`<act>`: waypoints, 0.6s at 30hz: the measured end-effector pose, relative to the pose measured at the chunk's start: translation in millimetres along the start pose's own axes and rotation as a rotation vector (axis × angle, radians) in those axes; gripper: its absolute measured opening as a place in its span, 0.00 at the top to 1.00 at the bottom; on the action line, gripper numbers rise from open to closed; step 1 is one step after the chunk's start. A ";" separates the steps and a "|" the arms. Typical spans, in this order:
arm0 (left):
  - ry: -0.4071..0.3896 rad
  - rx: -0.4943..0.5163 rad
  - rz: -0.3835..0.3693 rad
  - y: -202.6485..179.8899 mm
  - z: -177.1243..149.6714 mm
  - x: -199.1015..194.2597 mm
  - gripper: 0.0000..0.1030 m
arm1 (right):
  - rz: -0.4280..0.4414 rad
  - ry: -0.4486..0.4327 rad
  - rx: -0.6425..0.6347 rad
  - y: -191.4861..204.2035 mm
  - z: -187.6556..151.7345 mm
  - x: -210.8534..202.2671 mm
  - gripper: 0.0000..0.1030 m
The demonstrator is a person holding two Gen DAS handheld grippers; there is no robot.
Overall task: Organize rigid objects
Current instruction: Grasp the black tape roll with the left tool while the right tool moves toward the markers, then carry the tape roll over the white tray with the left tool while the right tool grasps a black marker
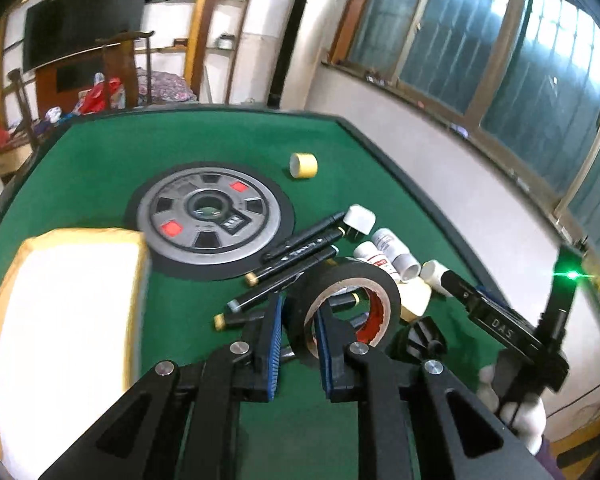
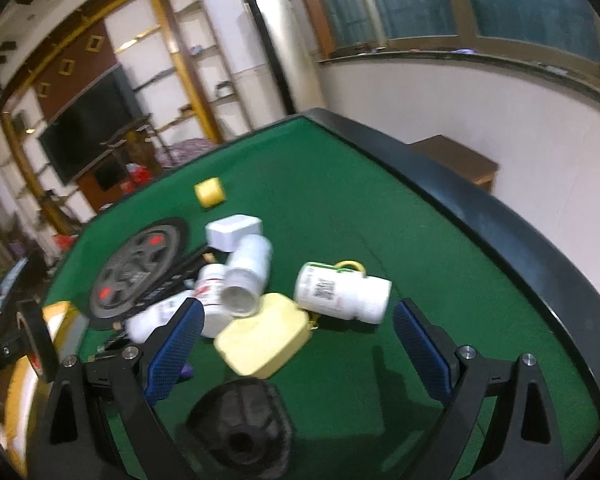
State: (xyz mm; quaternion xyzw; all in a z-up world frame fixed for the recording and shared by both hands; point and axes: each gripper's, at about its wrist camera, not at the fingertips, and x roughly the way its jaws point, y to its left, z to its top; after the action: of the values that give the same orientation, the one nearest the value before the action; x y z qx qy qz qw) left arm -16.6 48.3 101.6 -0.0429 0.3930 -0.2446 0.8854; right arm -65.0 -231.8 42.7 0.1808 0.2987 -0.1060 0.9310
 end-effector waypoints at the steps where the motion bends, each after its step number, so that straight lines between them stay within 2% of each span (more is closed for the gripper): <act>1: -0.013 -0.007 0.005 6.5 -3.2 -10.9 0.85 | 0.013 0.002 -0.013 1.6 1.1 -3.8 0.08; 5: -0.045 -0.028 0.037 29.6 -15.6 -36.6 0.85 | 0.078 0.035 -0.107 19.7 7.8 -18.9 0.08; 9: -0.075 -0.083 0.074 61.3 -30.2 -56.5 0.85 | 0.171 0.140 -0.257 67.8 -3.1 -16.9 0.08; 10: -0.081 -0.102 0.081 69.1 -32.8 -60.5 0.85 | 0.198 0.181 -0.282 81.1 -8.6 -12.7 0.10; 12: -0.094 -0.143 0.089 85.5 -38.8 -69.1 0.85 | 0.242 0.267 -0.292 101.6 -19.9 -2.0 0.20; 14: -0.105 -0.166 0.105 98.0 -44.5 -76.4 0.85 | 0.279 0.361 -0.262 115.3 -29.3 11.5 0.36; 16: -0.118 -0.177 0.117 107.6 -48.2 -83.5 0.85 | 0.290 0.431 -0.218 123.8 -37.8 22.5 0.44; 18: -0.134 -0.188 0.122 117.6 -52.7 -89.3 0.85 | 0.274 0.470 -0.174 128.7 -43.6 32.7 0.44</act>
State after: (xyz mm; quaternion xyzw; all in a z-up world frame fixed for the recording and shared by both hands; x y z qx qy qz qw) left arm -58.4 199.2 94.1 -0.1181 0.3562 -0.1491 0.9148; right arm -22.2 -99.8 25.4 0.1587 0.4873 0.0917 0.8538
